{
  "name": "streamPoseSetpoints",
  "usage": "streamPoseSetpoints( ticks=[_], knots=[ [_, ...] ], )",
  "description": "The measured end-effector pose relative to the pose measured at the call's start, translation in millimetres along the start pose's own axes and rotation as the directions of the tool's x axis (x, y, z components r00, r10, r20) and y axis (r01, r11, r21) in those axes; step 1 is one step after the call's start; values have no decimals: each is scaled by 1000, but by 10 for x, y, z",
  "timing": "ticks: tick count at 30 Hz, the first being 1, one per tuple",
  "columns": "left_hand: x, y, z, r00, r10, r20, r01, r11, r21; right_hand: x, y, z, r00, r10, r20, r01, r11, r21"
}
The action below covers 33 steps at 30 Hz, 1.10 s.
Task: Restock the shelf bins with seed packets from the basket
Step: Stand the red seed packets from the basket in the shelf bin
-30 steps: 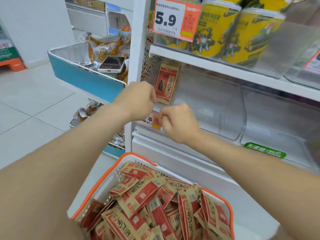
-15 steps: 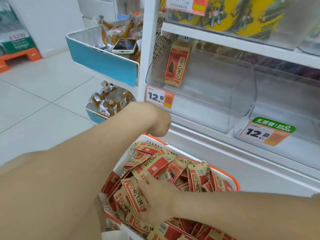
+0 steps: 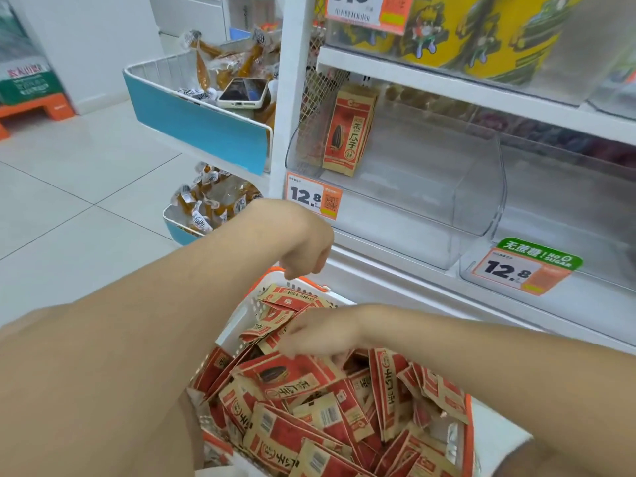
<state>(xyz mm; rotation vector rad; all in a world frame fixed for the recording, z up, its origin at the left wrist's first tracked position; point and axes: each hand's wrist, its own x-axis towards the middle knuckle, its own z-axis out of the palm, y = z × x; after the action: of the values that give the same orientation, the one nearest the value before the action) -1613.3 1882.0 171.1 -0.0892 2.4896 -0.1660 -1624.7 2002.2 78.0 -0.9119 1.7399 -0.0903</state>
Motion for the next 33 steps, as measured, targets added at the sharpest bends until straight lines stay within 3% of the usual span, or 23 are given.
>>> streamPoseSetpoints(
  ticks=[5, 8, 11, 14, 16, 18, 20, 22, 26, 28, 30, 31, 33],
  knots=[
    [-60, -62, -45, 988, -40, 147, 49, 997, -58, -178, 18, -510, 990, -34, -137, 65, 971, 228],
    [-53, -117, -64, 979, 2, 204, 36, 982, -183, -364, 65, -808, 975, -172, -139, 199, 958, 207],
    [-34, -224, -86, 985, 62, 158, 0, 930, -368, -613, 67, -1029, 960, -243, -141, 258, 960, 106],
    [-6, -362, -123, 996, 84, 12, -65, 854, -517, -779, 38, -1148, 922, -228, -313, 255, 966, 46],
    [-16, -439, -162, 994, 53, -100, -106, 748, -655, -853, 30, -1222, 838, -220, -500, 290, 955, 67],
    [-48, -475, -226, 979, -8, -204, -159, 601, -784, -881, 48, -1287, 692, -211, -690, 399, 909, 122],
    [-83, -465, -298, 957, -95, -273, -209, 423, -881, -862, 67, -1315, 513, -157, -844, 549, 816, 182],
    [-77, -436, -358, 933, -173, -316, -267, 257, -929, -813, 77, -1313, 404, -74, -912, 653, 721, 231],
    [-8, -257, -437, 893, -301, -334, -375, -91, -922, -752, 112, -1310, 376, -67, -924, 648, 732, 211],
    [65, -195, -458, 893, -328, -307, -386, -210, -898, -756, 141, -1353, 345, -49, -937, 687, 694, 216],
    [121, -154, -497, 879, -347, -328, -410, -195, -891, -774, 173, -1417, 248, -24, -968, 690, 706, 160],
    [167, -168, -518, 861, -366, -353, -420, -120, -899, -768, 188, -1451, 169, -36, -985, 662, 744, 87],
    [189, -187, -553, 798, -412, -441, -421, 144, -896, -726, 225, -1500, -16, -126, -992, 538, 835, -115]
  ],
)
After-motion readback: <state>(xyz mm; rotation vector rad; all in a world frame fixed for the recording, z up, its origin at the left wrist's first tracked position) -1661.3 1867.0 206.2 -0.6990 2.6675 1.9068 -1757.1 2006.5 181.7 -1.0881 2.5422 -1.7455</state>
